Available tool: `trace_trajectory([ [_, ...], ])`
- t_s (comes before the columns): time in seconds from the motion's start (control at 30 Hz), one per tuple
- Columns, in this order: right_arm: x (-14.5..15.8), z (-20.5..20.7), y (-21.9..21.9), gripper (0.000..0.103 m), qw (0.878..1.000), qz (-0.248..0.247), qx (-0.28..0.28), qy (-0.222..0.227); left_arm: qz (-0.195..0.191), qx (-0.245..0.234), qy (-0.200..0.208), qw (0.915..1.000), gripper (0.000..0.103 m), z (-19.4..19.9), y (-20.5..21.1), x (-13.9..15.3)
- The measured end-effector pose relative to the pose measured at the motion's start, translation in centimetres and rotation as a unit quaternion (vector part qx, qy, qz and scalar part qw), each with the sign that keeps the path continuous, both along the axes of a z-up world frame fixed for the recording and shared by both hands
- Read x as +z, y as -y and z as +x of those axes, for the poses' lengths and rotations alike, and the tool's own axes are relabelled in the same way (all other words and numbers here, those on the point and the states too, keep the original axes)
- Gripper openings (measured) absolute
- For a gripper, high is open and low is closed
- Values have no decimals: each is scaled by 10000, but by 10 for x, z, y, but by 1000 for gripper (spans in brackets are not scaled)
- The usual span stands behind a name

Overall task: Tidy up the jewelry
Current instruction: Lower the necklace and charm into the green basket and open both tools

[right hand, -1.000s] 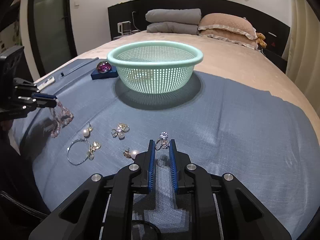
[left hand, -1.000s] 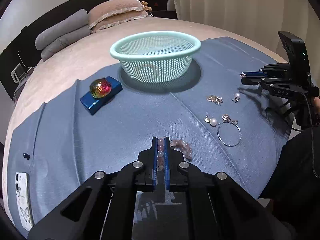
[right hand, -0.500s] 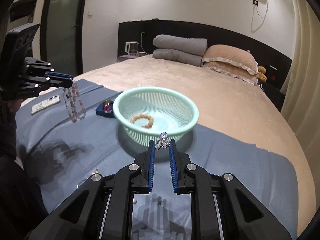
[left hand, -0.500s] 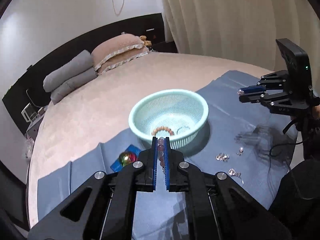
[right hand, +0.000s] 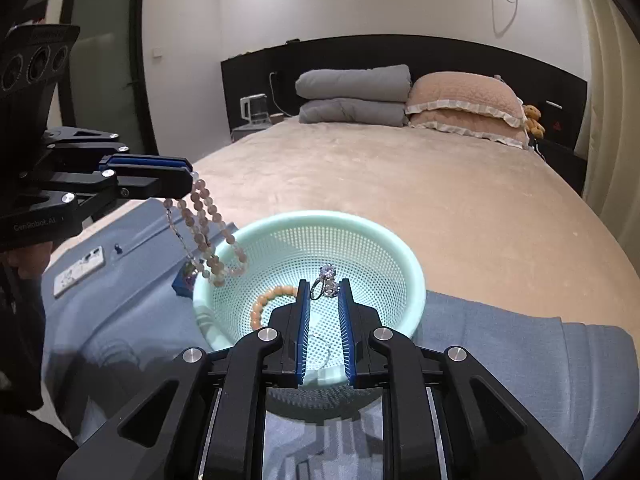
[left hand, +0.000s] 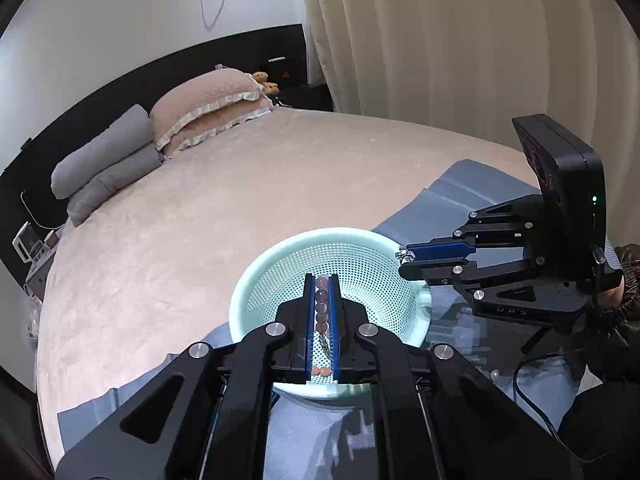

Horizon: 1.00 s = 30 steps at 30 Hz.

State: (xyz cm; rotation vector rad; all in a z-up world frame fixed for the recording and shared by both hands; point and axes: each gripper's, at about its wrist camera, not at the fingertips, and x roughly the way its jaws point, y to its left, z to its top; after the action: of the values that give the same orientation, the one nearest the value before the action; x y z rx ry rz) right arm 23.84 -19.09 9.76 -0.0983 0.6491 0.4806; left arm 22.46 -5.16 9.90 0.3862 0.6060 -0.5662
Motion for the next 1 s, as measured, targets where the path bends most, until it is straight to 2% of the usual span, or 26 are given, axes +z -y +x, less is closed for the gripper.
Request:
trace_trajectory([
  [0.2,-26,11,-5,13,9994,-134,-3,-306,107,7,-642,9979,6,20,13,-48],
  [0.3,-33,13,-7,13,9991,-185,-6,-377,224,-13,-741,9970,6,19,14,-61],
  [0.43,-34,15,-6,15,9985,-340,-140,-412,214,54,-711,9972,8,18,9,-62],
  [0.47,-33,14,-5,16,9985,-338,-175,-388,187,104,-666,9976,12,17,5,-60],
  [0.5,-32,13,-3,19,9985,-341,-204,-366,122,152,-639,9978,35,15,1,-58],
  [0.53,-31,10,-2,32,9985,-361,-239,-332,27,226,-592,9980,76,15,-5,-54],
  [0.57,-29,6,0,47,9985,-389,-257,-269,-64,336,-471,9983,91,12,-12,-49],
  [0.6,-26,2,1,54,9986,-428,-277,-162,-131,417,-330,9985,97,9,-16,-44],
  [0.63,-24,-3,3,66,9986,-457,-276,-54,-179,443,-262,9985,97,8,-23,-39],
  [0.77,-16,-24,9,85,9982,-533,-116,258,-130,457,-10,9989,97,-9,-36,-28],
  [1.0,-13,-41,15,86,9964,-777,-73,324,207,327,250,9989,97,-35,-39,-29],
])
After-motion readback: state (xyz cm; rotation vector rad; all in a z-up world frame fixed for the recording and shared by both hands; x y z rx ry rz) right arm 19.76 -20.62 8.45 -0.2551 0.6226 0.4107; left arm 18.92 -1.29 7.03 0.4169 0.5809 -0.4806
